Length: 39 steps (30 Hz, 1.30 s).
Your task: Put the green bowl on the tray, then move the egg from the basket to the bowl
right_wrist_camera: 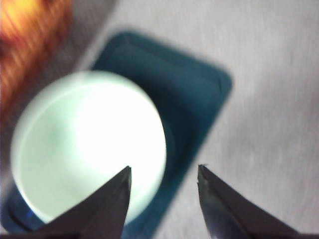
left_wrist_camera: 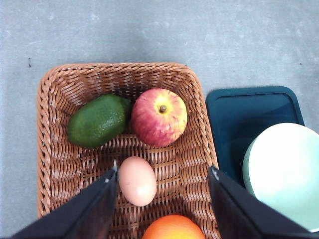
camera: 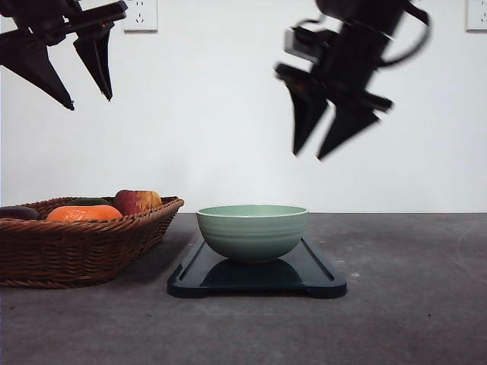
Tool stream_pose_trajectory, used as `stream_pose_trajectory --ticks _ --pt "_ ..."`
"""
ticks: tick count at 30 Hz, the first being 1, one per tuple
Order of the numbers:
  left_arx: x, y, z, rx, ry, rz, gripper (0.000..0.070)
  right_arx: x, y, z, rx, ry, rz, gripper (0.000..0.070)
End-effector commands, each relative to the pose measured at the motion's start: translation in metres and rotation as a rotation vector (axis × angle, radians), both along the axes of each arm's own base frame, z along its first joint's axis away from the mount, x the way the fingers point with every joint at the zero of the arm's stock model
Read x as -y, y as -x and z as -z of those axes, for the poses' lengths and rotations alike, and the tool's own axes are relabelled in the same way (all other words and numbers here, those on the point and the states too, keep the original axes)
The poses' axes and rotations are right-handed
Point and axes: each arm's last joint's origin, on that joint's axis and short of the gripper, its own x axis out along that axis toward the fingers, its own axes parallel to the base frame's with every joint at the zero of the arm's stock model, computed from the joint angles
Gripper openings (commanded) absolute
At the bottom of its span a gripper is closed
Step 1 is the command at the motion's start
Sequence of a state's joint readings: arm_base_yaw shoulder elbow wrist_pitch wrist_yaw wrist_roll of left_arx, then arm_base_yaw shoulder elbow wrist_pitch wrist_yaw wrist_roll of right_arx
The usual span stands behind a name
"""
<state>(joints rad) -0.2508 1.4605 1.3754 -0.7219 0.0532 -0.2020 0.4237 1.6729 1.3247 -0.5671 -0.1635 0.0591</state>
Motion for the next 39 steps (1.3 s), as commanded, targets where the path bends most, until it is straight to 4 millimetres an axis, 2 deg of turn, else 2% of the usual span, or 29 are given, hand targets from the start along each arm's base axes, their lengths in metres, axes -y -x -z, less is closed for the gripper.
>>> stream_pose_trajectory --ticks 1,10,17,20,23,24,29,39 --pt "0.002 -0.004 -0.006 0.028 -0.004 0.007 0.0349 0.007 0.016 0.004 0.048 -0.021 -0.004 0.026" --pt "0.002 -0.004 -0.006 0.029 -0.003 0.008 0.0349 0.047 0.091 0.006 0.206 -0.059 -0.004 0.0259" --pt "0.002 -0.004 -0.006 0.029 -0.003 0.007 0.035 0.074 0.125 0.009 0.255 -0.035 0.013 0.0259" --pt "0.003 -0.003 -0.006 0.023 -0.004 0.011 0.0355 0.084 0.132 0.012 0.253 -0.006 0.022 0.0259" --pt "0.003 -0.002 -0.004 0.004 -0.009 0.012 0.0437 0.089 0.134 0.013 0.256 -0.005 0.043 0.0259" --pt "0.003 -0.002 -0.003 -0.003 -0.011 0.014 0.0444 0.09 0.134 0.012 0.259 -0.007 0.048 0.0259" --pt "0.006 -0.009 0.007 -0.045 -0.02 0.008 0.0428 0.089 0.133 0.011 0.265 -0.043 0.026 0.0259" --pt "0.017 -0.035 0.055 -0.209 -0.083 -0.041 0.0428 0.089 0.133 0.011 0.264 -0.046 0.024 0.0259"
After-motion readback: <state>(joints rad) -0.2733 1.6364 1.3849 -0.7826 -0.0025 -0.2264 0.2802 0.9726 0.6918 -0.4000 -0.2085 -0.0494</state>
